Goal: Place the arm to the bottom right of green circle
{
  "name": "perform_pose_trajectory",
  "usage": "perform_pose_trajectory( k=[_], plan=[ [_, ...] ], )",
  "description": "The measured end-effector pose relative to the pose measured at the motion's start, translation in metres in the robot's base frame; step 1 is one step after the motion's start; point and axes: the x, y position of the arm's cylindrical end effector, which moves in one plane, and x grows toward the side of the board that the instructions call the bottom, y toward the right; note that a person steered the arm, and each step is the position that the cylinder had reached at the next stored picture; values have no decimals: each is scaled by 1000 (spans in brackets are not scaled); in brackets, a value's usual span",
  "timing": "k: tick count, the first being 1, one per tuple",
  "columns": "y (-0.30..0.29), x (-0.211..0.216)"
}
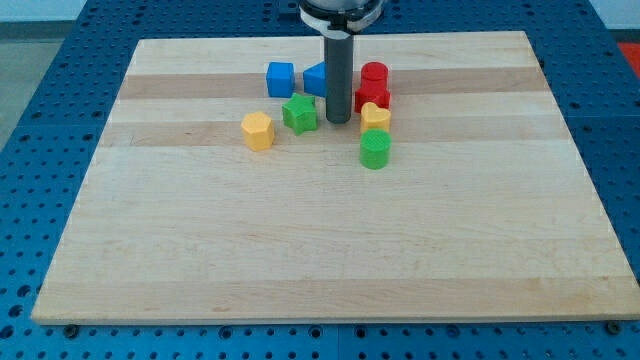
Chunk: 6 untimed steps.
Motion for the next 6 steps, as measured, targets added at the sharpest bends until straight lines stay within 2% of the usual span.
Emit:
perform_pose_trajectory(
  k=[1, 4, 6],
  plan=[
    [0, 0],
    [-11, 49],
    [1, 127]
  ],
)
